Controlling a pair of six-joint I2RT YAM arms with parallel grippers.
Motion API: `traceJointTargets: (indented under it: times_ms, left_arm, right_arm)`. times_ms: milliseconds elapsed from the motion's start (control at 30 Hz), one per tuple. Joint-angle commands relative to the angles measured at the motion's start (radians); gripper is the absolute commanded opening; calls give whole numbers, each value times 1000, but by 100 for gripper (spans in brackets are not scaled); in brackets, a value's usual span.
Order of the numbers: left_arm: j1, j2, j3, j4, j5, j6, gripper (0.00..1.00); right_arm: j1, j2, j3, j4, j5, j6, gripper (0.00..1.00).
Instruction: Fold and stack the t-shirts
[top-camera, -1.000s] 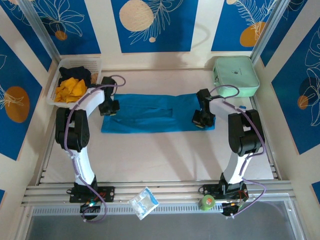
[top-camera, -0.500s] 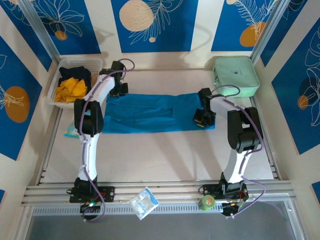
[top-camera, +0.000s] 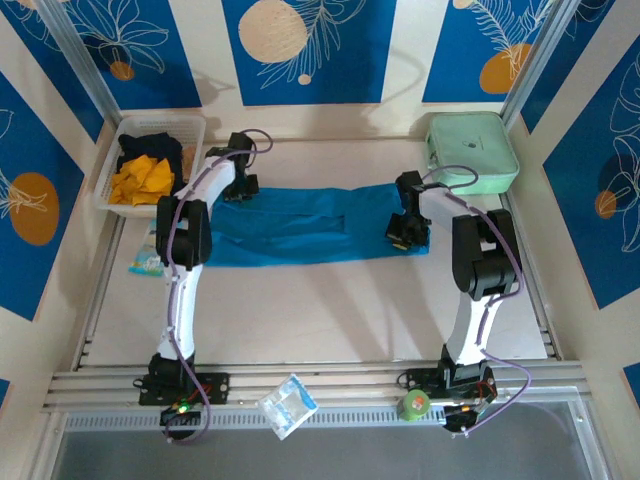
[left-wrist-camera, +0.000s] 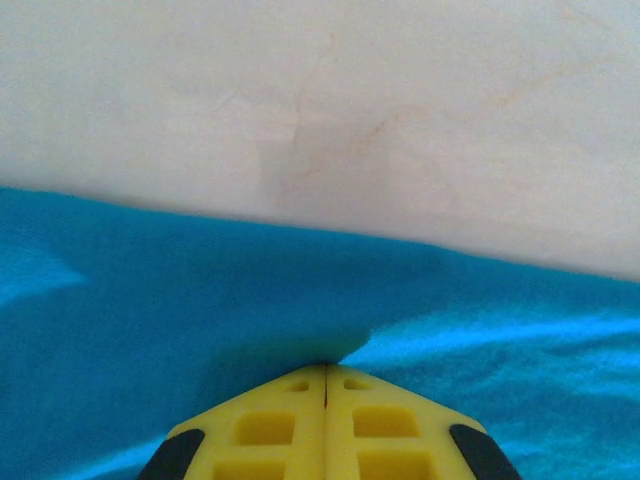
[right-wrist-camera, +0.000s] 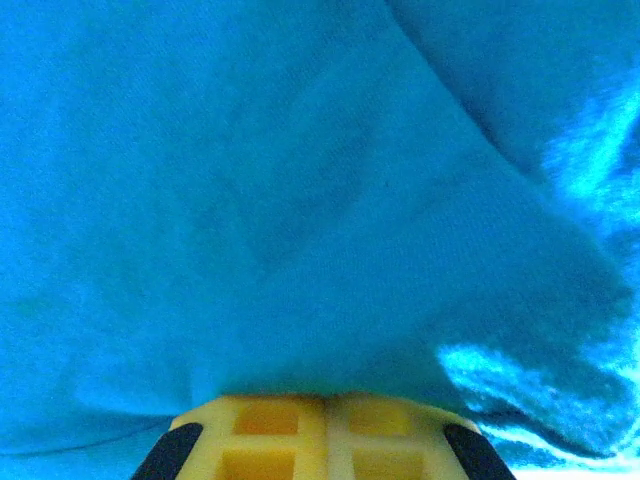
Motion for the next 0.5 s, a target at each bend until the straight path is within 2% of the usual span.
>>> traceJointTargets:
  times_ms: [0,100,267,467]
  left_arm:
    - [0,-11,-137,-19,-22,-35,0]
    - [-9,-115,-293,22,-32,-56,0]
    - [-35,-285,-553,83,37,-101,0]
    - [-104,-450,-829,156,98,-189,0]
  right_arm:
    - [-13,79,69,-9,-21,-32,0]
    - [-27,158,170,-36,-31,-55,0]
    - [-44,308,380,-88,-61,-82,0]
    - [-57,505,721,-217,-111,-115,0]
